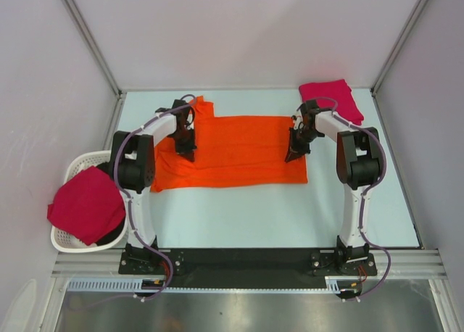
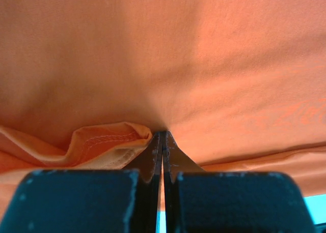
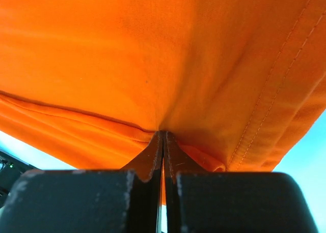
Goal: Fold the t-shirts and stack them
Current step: Fold the flattened tshirt in 1/3 of the way
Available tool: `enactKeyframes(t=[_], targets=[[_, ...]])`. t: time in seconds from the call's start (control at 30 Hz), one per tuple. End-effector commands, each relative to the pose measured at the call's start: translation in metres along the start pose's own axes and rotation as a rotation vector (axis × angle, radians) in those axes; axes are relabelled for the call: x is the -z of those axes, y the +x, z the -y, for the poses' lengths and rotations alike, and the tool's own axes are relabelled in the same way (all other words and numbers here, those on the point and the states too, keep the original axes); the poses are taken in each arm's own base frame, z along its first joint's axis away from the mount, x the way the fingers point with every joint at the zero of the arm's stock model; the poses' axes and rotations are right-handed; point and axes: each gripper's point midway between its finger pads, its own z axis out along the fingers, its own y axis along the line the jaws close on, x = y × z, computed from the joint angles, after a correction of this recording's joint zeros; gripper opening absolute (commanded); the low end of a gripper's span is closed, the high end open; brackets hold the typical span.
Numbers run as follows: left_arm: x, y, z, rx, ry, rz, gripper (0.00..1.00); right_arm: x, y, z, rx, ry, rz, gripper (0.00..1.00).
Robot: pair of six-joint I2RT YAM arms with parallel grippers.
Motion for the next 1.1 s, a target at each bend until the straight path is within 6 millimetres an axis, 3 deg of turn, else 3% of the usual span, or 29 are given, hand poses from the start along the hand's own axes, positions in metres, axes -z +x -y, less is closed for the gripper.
enactKeyframes(t=[0.0, 0.27, 0.33, 0.53, 0.63, 0.77, 0.9, 1.0, 1.03, 1.07], targets=[[-0.022, 0.046, -0.016, -0.024, -0.061, -0.169, 0.0, -0.024, 0.05, 0.036, 0.004, 0.135, -0.154, 0.0], [-0.009, 0.123, -0.017, 0.029, -0.016, -0.391, 0.0, -0.016, 0.097, 0.031, -0.013, 0.154, -0.231, 0.0], [-0.007, 0.134, -0.018, 0.032, -0.012, -0.408, 0.0, -0.016, 0.115, 0.032, -0.03, 0.164, -0.27, 0.0], [-0.002, 0.185, -0.032, 0.037, -0.022, -0.486, 0.0, -0.007, 0.15, 0.038, -0.039, 0.191, -0.318, 0.0], [0.002, 0.224, -0.041, 0.037, -0.029, -0.554, 0.0, 0.0, 0.16, 0.041, -0.037, 0.207, -0.328, 0.0], [0.008, 0.249, -0.048, 0.036, -0.028, -0.569, 0.0, 0.004, 0.158, 0.044, -0.032, 0.232, -0.314, 0.0], [0.011, 0.235, -0.049, 0.012, -0.054, -0.523, 0.0, 0.005, 0.149, 0.041, -0.017, 0.228, -0.294, 0.0], [0.03, 0.188, -0.042, -0.031, -0.073, -0.369, 0.0, 0.023, 0.111, 0.022, 0.03, 0.197, -0.17, 0.0], [0.048, 0.152, -0.034, -0.055, -0.062, -0.229, 0.09, 0.038, 0.094, 0.01, 0.057, 0.176, -0.093, 0.0], [0.062, 0.132, -0.031, -0.067, -0.067, -0.155, 0.2, 0.058, 0.064, -0.007, 0.088, 0.154, 0.013, 0.0]])
